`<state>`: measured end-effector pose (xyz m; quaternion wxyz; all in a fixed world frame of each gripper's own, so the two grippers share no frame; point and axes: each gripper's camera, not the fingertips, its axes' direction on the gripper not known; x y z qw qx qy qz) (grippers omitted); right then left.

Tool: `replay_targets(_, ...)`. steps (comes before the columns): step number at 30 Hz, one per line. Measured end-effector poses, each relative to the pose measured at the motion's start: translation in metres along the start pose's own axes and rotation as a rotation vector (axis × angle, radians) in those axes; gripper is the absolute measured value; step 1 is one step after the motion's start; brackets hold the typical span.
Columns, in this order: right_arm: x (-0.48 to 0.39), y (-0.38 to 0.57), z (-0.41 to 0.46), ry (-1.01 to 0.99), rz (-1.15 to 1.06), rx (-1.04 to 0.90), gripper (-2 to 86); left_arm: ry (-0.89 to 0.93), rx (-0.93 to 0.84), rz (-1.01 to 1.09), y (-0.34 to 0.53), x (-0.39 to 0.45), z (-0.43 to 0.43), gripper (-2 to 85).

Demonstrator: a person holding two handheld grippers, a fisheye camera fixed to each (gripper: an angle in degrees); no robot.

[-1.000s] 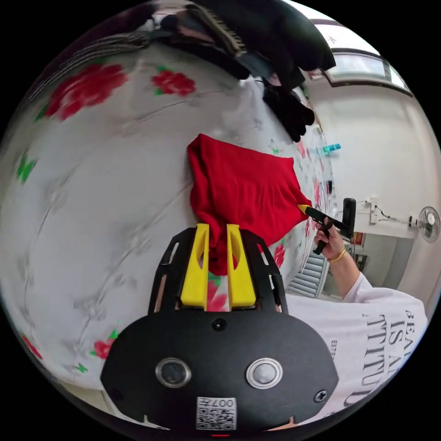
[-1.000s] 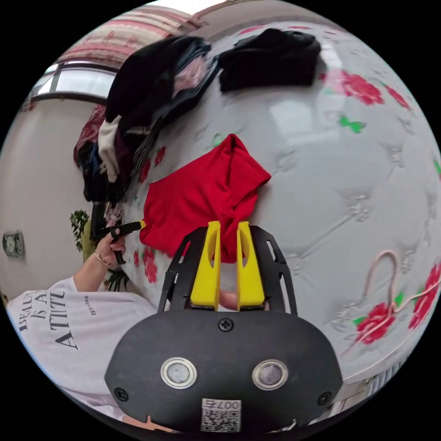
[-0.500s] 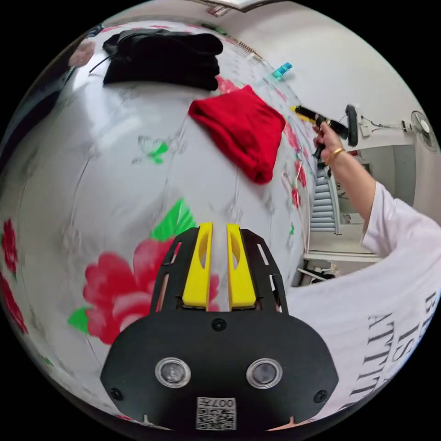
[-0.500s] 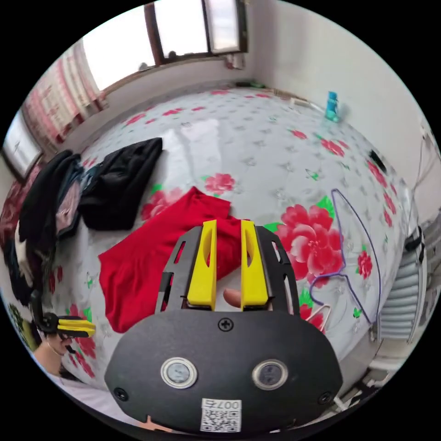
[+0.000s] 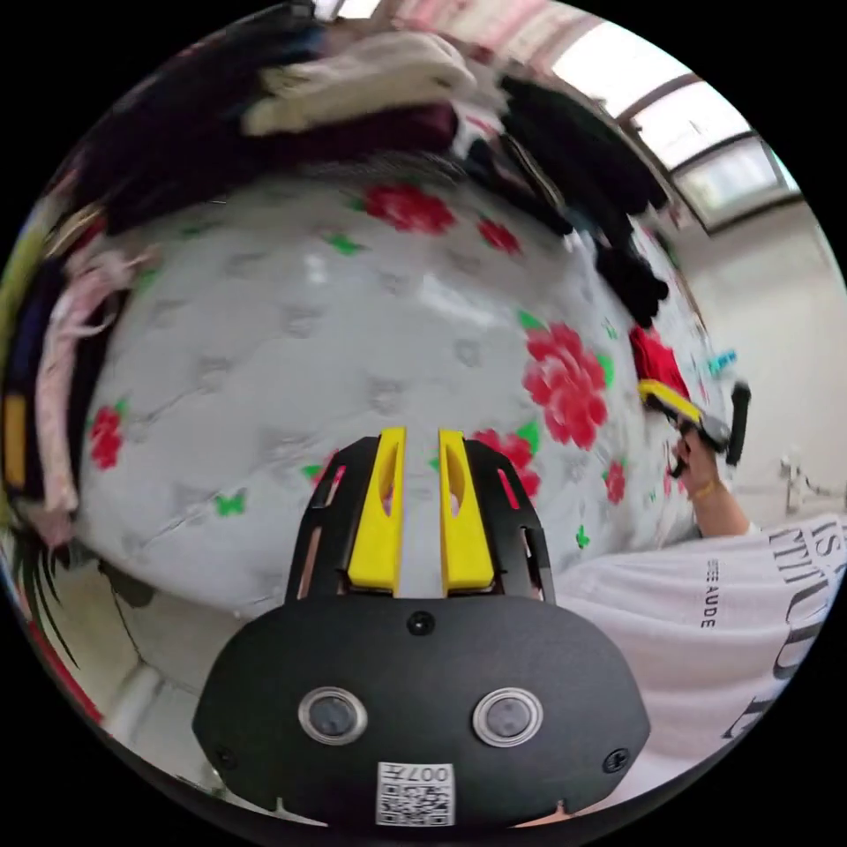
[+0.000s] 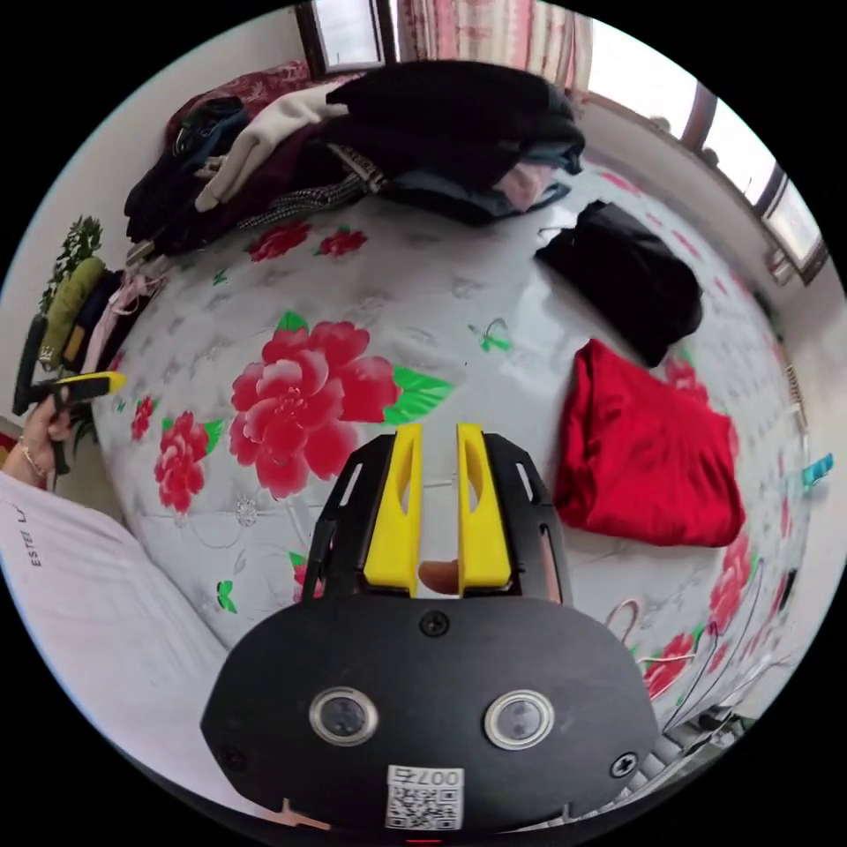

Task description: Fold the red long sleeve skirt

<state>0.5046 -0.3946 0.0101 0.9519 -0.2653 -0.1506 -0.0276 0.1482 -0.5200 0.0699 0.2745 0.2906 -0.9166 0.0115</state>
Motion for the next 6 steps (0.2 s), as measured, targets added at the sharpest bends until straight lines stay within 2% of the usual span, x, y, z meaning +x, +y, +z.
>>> replay_targets(3, -0.009, -0.004, -0.013, -0.067, 0.024, 0.01, 3.2, -0.226, 0.255, -0.211, 0.043, -0.047, -0.076, 9.1)
replay_targets(6, -0.018, -0.002, -0.017, -0.298, 0.058, -0.011, 2.2, -0.48, 0.553, -0.451, 0.103, -0.078, -0.148, 9.4)
